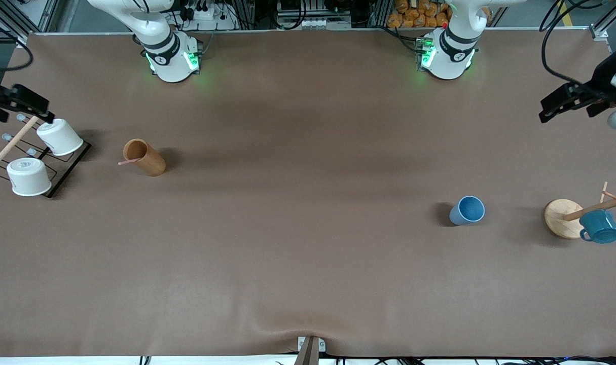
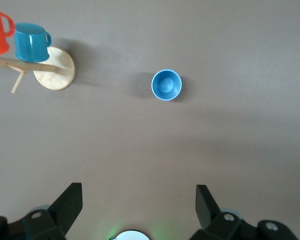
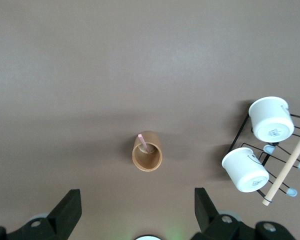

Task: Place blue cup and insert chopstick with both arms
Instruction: 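Reach the left gripper to the blue cup while the right gripper reaches the chopstick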

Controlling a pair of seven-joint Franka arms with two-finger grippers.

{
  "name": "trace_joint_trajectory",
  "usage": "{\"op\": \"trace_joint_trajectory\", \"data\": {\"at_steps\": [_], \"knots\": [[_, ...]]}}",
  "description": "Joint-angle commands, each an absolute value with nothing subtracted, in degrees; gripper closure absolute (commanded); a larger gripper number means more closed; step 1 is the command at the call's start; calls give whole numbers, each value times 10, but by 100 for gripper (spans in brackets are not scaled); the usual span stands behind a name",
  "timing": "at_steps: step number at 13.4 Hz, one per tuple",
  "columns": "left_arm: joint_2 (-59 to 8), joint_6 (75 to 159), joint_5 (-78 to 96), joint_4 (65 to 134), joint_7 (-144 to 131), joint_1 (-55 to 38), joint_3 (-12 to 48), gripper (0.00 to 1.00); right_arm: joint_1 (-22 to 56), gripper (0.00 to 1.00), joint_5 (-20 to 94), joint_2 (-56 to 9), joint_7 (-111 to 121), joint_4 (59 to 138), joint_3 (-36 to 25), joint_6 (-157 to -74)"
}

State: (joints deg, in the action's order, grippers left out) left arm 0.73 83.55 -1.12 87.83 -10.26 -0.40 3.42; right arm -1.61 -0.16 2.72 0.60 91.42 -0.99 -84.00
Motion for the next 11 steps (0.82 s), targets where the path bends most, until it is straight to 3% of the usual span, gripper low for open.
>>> {"op": "trace_joint_trajectory", "data": {"at_steps": [1,5,8,11], "knots": [[-18,883,-9,916,-98,0,33,0,-14,0,-4,24,1,994,-6,-865],[-26,1042,-9,1036,-98,11,33,0,-18,0,0,-62,-7,1036,-6,-861],[-74,1114,-9,1063,-97,26,34,0,-27,6,31,-144,-6,1036,-8,-863],[-118,1174,-8,1074,-78,26,34,0,-26,14,36,-170,-6,1033,-8,-888]]}}
